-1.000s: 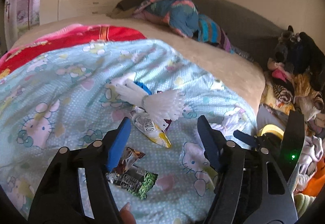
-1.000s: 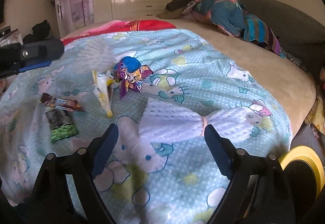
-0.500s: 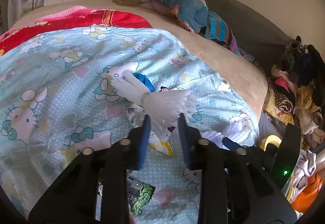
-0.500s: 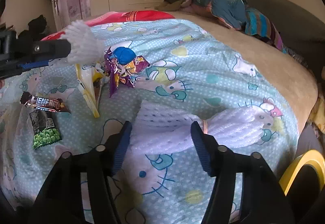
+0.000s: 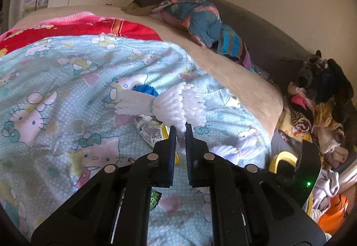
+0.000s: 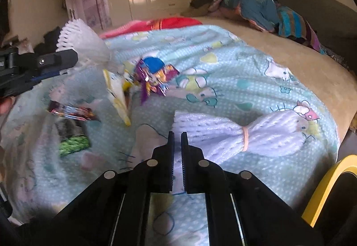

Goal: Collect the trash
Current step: 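Lift and carry both white mesh nets over the yellow bin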

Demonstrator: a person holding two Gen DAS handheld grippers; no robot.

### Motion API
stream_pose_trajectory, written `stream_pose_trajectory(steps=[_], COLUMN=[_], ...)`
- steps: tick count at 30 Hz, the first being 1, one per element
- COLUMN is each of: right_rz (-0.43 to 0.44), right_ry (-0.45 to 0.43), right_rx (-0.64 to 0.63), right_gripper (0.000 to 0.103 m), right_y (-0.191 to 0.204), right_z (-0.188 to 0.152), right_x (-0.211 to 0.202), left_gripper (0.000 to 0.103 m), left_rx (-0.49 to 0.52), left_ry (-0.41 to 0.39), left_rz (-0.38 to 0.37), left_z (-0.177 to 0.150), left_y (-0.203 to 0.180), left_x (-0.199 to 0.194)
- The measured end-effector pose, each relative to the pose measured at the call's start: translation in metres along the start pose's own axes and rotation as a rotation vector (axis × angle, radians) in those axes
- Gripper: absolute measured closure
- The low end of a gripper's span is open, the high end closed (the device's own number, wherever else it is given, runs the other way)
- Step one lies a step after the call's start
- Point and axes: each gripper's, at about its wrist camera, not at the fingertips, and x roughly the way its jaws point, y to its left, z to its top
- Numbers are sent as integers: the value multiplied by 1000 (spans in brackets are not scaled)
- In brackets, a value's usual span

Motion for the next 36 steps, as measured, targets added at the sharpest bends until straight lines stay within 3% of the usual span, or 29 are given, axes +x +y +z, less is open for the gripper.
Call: stream_pose_trajectory(steps=[15,36], right_rz=[123,157], right_ry=[-95,-188], right_rx=[74,132], right_gripper=[97,97], right_y=[8,2], right_z=[-4,11], right_x=[-52,-113], left_gripper=[98,98], left_rx=[15,67], left_ry=[-100,-150], left_rz=[-71,-156], left_z=[8,15], left_y=[-14,-47], left_x=[-51,-86])
